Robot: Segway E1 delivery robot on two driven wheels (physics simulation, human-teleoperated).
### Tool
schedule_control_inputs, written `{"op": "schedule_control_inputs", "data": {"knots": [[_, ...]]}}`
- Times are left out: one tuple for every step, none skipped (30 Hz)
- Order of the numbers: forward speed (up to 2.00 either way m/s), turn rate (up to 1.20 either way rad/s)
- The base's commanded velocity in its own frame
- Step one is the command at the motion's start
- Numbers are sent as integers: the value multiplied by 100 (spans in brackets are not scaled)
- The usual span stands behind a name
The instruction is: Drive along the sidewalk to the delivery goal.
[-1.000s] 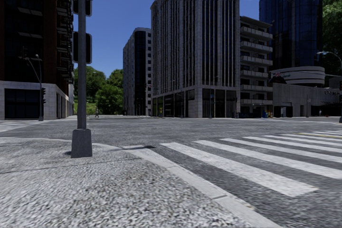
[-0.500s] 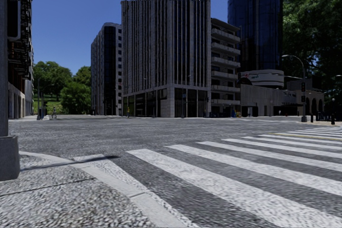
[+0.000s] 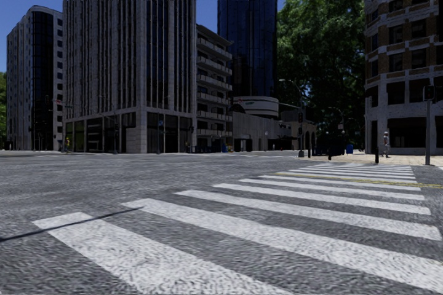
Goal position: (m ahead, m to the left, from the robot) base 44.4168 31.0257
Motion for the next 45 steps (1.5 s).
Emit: {"op": "schedule_control_inputs", "data": {"knots": [[200, -64], [200, -62], [200, -62], [200, -62], [200, -62], [200, -62], [200, -62], [200, -62], [200, -62], [200, -62], [200, -62], [200, -61], [200, -61], [200, -61], [200, -61], [200, -61], [200, -61], [200, -61], [200, -61], [200, -61], [200, -61], [200, -61], [200, -61], [200, -61], [200, -61], [200, -61], [200, -61], [200, -61], [200, -61], [200, -61], [200, -61], [200, -61], [200, -61], [200, -49], [200, 0], [200, 0], [200, 0], [200, 0], [200, 0], [200, 0], [200, 0], [200, 0], [200, 0], [200, 0], [200, 0]]}}
